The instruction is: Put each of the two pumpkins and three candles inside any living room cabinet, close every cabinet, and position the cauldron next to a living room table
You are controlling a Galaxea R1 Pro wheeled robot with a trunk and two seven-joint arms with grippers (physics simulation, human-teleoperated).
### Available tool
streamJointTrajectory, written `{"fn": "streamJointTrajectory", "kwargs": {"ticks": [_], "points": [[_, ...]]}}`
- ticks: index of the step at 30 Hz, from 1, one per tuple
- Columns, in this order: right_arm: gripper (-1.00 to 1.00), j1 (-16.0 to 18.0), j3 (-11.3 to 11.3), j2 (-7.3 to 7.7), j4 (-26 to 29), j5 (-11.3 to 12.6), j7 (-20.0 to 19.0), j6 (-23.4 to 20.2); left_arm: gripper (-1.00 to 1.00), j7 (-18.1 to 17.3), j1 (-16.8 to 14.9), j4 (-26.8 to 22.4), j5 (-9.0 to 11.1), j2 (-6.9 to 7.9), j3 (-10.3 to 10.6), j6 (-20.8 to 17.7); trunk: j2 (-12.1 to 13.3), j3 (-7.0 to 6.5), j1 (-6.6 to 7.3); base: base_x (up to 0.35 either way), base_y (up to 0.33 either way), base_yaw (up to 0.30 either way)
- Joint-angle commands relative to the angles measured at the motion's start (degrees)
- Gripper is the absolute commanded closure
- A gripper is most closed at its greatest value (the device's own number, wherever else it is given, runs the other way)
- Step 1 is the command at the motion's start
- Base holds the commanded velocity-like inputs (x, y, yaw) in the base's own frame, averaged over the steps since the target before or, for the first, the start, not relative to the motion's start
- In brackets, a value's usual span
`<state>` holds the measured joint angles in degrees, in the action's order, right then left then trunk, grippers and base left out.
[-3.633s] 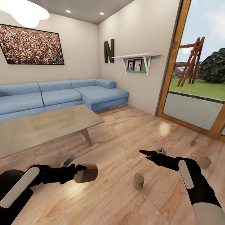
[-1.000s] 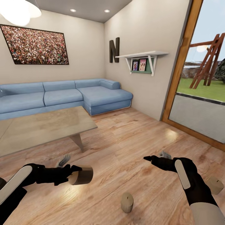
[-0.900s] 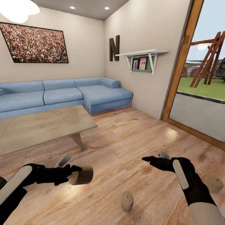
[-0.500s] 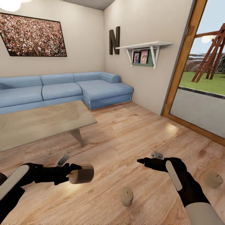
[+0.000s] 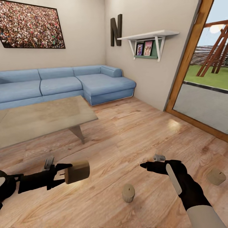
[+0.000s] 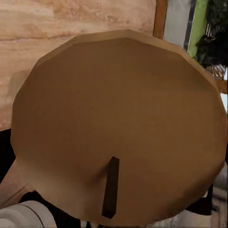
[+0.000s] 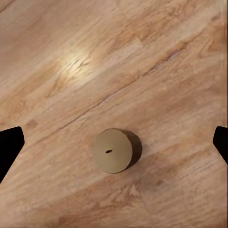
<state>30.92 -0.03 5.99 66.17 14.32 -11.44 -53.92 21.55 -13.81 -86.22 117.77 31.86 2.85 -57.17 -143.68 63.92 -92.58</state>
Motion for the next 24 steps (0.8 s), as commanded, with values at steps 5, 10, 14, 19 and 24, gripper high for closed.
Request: {"fn": "streamJointTrajectory", "kwargs": {"ticks": [5,10,14,19,24], "points": [[-1.00,0.02,0.38,-0.40,0.08,-1.85,2.37,-0.22,1.00,-6.78,2.55,0.01,0.57,0.04,-2.96,-0.12,-0.09,1.17,-0.11,0.000,0.000,0.000],[-1.00,0.01,2.27,-2.84,0.09,-1.99,10.66,-0.22,1.00,-12.61,3.95,0.44,0.50,0.04,-3.57,-0.13,-0.16,2.27,-0.24,0.000,0.000,0.000],[-1.00,0.01,4.98,-3.78,0.10,-2.01,13.67,-0.22,1.00,-15.01,4.24,0.51,0.46,0.04,-3.62,-0.13,-0.21,3.16,-0.35,0.000,0.000,0.000],[-1.00,0.03,5.84,-4.17,0.05,-1.80,14.47,-0.22,1.00,-17.52,4.31,0.51,0.30,0.04,-3.60,-0.13,-0.28,4.27,-0.48,0.000,0.000,0.000],[-1.00,0.07,5.91,-4.22,0.01,-1.70,14.59,0.98,1.00,-18.37,4.32,0.49,0.06,0.04,-3.56,-0.13,-0.35,5.38,-0.60,0.000,0.000,0.000]]}}
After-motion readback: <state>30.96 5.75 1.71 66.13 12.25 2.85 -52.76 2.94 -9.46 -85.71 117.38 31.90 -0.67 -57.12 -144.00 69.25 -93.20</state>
